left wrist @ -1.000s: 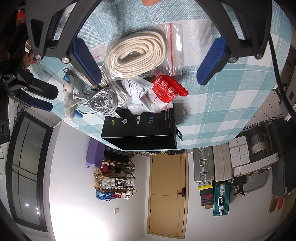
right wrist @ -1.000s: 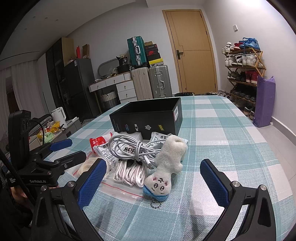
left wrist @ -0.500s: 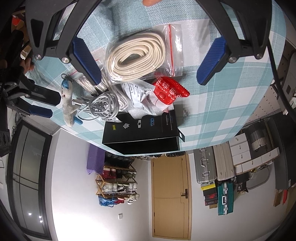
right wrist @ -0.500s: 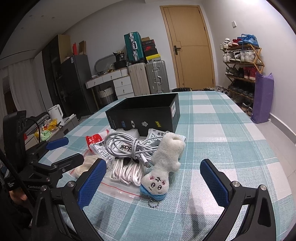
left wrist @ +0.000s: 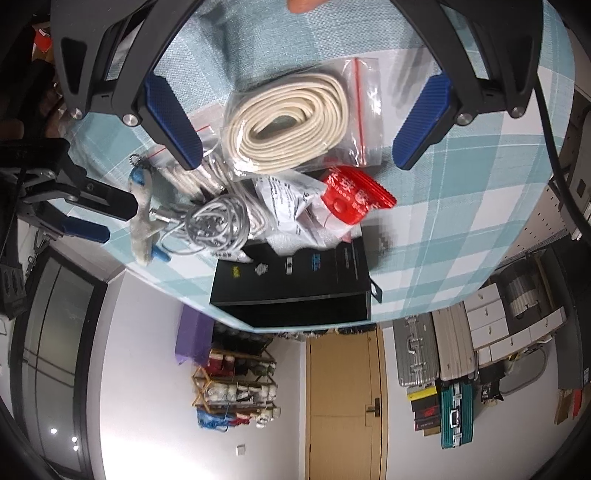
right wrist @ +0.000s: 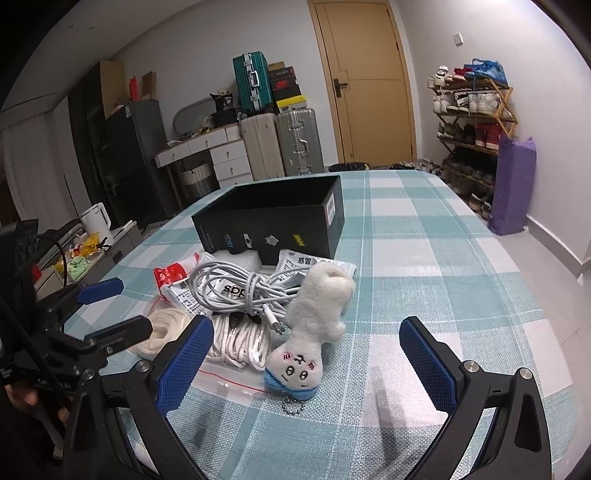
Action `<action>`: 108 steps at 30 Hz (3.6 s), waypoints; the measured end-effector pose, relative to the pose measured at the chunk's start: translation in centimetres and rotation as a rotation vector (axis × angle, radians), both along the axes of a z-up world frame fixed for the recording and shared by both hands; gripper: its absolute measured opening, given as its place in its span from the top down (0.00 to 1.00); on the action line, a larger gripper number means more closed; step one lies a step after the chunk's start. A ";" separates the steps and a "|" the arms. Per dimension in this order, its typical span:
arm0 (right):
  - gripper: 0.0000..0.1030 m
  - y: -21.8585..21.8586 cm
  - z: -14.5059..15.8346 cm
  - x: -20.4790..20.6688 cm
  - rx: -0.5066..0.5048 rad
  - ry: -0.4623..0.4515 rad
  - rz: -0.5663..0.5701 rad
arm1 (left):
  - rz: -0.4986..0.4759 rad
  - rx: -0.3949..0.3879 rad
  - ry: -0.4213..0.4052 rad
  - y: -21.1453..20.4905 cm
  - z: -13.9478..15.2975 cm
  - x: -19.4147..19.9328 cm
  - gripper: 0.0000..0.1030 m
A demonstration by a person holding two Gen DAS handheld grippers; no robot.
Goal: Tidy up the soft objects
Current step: 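Grasp the white plush doll with the right gripper while the left gripper grasps the bagged rope, then carry the plush doll and bagged rope over the black box with both grippers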
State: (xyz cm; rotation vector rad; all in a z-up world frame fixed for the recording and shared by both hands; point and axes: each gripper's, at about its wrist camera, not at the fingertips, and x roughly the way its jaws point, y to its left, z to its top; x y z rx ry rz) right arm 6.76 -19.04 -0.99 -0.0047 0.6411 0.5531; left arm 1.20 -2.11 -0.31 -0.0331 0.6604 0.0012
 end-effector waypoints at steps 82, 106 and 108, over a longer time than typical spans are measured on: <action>0.75 0.0 0.9 -2.3 0.087 -0.082 0.105 | 0.004 -0.021 0.138 1.4 -2.7 0.3 0.44; 0.57 0.1 -0.2 -0.5 0.021 -0.025 0.064 | -0.012 -0.083 0.077 1.8 -1.4 -0.7 0.58; 0.57 0.1 -0.5 -0.1 0.034 -0.004 0.066 | -0.013 -0.084 0.068 1.8 -1.3 -0.9 0.58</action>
